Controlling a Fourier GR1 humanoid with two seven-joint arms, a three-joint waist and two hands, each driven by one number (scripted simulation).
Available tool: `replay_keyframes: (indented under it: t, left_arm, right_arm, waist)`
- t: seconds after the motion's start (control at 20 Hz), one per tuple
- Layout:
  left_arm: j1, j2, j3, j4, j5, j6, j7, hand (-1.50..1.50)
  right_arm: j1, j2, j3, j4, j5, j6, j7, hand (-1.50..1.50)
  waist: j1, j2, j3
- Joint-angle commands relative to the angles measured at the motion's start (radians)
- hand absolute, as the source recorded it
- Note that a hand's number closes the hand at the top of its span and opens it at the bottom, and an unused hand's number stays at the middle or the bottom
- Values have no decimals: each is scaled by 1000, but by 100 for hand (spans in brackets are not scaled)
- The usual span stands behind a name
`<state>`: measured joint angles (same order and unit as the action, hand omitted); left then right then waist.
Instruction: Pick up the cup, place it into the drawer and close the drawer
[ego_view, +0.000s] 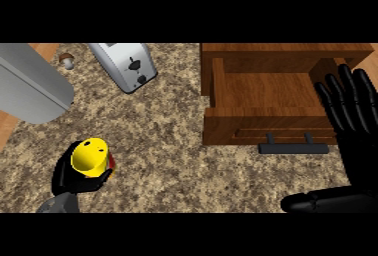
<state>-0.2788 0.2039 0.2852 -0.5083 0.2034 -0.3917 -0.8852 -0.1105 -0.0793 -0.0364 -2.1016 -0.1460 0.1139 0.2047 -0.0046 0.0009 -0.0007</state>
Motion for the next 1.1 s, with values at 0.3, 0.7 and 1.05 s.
replay_keyframes:
  t: [0.3, 0.7, 1.05]
  left_arm:
    - [-35, -91, -14, -30, -9, 111, -135, 150]
    - [-37, -71, -24, -160, 22, 70, -125, 150]
    - [-48, -136, -143, -476, 11, 151, 105, 150]
  right_arm:
    - [-8, 9, 21, -79, 11, -38, 77, -150]
    - [-29, 11, -2, 63, 20, -6, -37, -150]
    - [88, -4, -5, -21, 5, 32, -40, -150]
  waist:
    - [1, -2, 0]
    - [10, -1, 1]
    - [11, -8, 3]
